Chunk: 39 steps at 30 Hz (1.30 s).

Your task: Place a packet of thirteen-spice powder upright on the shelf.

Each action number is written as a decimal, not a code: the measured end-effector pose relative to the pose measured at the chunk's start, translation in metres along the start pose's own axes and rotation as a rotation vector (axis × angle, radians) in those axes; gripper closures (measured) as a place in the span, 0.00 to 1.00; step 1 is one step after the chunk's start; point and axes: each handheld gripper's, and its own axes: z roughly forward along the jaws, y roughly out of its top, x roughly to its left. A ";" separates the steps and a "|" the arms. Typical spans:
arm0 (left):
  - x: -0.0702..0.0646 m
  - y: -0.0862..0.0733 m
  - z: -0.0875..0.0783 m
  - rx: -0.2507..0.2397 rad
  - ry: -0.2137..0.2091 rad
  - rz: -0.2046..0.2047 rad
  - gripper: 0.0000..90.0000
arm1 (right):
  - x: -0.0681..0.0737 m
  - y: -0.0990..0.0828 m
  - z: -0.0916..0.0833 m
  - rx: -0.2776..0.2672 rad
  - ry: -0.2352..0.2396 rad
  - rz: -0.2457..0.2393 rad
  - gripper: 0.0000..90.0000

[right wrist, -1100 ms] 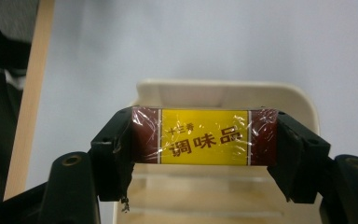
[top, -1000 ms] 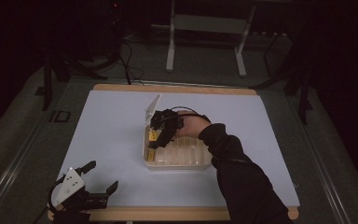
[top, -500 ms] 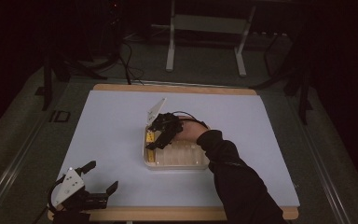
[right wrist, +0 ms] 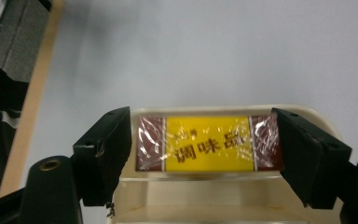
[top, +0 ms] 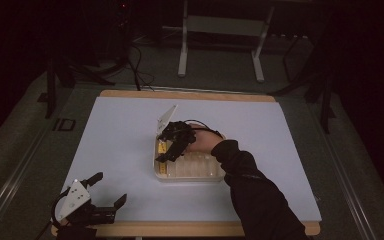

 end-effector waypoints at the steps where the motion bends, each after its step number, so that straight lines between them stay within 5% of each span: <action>1: 0.000 0.000 0.000 -0.001 0.000 -0.001 0.00 | 0.000 0.000 0.000 0.000 0.000 0.000 0.25; 16: 0.000 0.000 0.000 -0.001 0.001 -0.004 0.00 | 0.002 -0.005 -0.019 0.009 -0.023 0.027 0.20; 39: 0.000 0.000 0.001 0.005 0.004 0.002 0.00 | 0.005 -0.041 -0.060 -0.013 -0.137 0.177 0.15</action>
